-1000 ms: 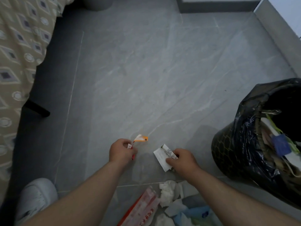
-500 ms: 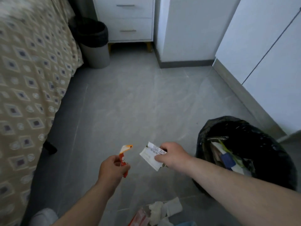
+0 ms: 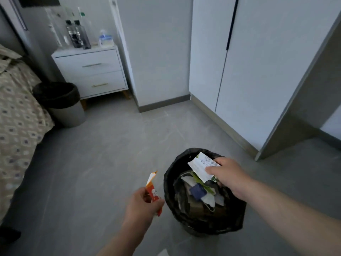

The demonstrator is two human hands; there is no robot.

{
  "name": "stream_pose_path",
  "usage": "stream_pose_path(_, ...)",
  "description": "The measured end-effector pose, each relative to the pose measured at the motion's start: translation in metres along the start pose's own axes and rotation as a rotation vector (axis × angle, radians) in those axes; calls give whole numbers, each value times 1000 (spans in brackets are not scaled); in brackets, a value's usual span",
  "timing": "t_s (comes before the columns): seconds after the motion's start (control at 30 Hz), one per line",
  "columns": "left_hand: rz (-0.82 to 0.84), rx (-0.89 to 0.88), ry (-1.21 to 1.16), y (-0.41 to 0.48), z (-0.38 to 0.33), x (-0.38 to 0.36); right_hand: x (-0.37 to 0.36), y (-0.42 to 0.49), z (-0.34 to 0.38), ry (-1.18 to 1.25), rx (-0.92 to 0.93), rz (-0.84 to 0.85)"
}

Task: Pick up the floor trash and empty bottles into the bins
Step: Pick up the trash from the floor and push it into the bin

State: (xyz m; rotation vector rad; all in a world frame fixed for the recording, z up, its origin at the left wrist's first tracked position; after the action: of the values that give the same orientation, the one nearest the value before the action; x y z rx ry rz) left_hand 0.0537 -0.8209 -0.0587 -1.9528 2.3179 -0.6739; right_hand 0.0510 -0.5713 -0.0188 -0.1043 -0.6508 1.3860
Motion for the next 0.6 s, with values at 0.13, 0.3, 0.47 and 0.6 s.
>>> stream_pose_path(0.13, 83, -18, 101, 13, -20, -51, 23, 20, -20, 196, -66, -82)
stream_pose_path(0.3, 154, -68, 475, 38, -31, -92, 24, 30, -37, 287, -120, -114)
stream_pose_path(0.47, 322, -69, 972, 56, -12, -115, 25, 35, -46, 297, -166, -157)
stream_pose_path(0.6, 317, -184, 1150, 51, -13, -113, 21, 37, -48, 269, -165, -140)
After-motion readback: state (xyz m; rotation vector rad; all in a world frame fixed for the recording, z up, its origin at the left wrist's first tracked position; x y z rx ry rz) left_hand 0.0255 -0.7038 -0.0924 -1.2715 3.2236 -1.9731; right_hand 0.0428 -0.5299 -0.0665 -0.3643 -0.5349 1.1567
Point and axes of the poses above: each hand's wrist, its own y-axis towards the middle knuckle, its own x-axis out of the back of the hand, z = x × y, the point moved 3 cm from there along y, towards the middle knuckle, and after that the axes turned 10 degrees about z, right-handed, at the moved point
